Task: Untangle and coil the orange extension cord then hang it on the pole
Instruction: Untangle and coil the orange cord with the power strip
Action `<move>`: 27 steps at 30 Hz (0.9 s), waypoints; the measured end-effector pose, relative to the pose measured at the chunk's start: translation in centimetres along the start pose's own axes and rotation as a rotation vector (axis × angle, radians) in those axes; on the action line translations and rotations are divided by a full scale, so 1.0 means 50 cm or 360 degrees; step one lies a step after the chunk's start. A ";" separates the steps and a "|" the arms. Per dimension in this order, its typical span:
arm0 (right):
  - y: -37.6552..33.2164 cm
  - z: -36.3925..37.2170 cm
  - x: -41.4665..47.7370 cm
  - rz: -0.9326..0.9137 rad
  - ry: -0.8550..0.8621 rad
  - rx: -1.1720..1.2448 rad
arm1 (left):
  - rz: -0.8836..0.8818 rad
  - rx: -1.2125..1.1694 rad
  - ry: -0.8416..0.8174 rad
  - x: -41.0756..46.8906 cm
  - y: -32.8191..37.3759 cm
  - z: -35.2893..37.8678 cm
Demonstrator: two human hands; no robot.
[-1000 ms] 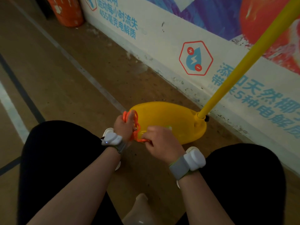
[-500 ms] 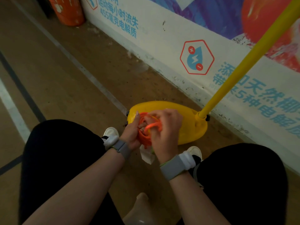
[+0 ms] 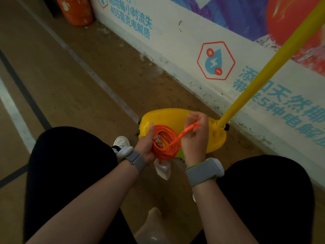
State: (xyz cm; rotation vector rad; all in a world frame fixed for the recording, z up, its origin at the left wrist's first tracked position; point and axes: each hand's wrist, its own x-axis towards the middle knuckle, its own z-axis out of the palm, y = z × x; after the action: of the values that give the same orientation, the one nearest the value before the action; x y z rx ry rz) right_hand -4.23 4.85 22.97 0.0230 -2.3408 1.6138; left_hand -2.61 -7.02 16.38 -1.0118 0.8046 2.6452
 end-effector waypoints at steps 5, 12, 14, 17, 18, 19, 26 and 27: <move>0.007 -0.018 0.011 0.0341 0.0292 0.0124 | -0.0047 -0.0030 0.0164 0.021 -0.005 -0.022; -0.004 -0.020 0.014 0.0223 0.0021 0.0734 | -0.0144 -0.0032 0.0131 0.027 -0.009 -0.026; 0.001 -0.011 0.010 0.0389 -0.0117 0.1026 | -0.0110 0.0054 0.0087 0.016 -0.008 -0.015; 0.013 -0.001 0.005 0.0630 -0.0213 0.1298 | -0.0098 0.0057 -0.0012 0.004 -0.008 -0.007; 0.013 0.000 0.003 0.0677 -0.0227 0.1354 | -0.0086 0.0073 -0.0055 0.002 -0.008 -0.006; 0.013 0.001 0.002 0.0723 -0.0226 0.1416 | -0.0065 0.0113 -0.0090 0.003 -0.008 -0.006; 0.016 -0.011 0.022 0.0871 -0.0027 0.1732 | 0.0052 0.0240 -0.0242 -0.002 -0.010 -0.002; 0.020 -0.012 0.026 0.0870 0.0008 0.1777 | 0.0075 0.0289 -0.0260 -0.004 -0.010 0.000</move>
State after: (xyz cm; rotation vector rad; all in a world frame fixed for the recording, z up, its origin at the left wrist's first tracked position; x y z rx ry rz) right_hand -5.49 5.98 22.58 -0.4010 -1.1815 2.9382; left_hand -2.26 -6.59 16.31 -0.7296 1.0194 2.5939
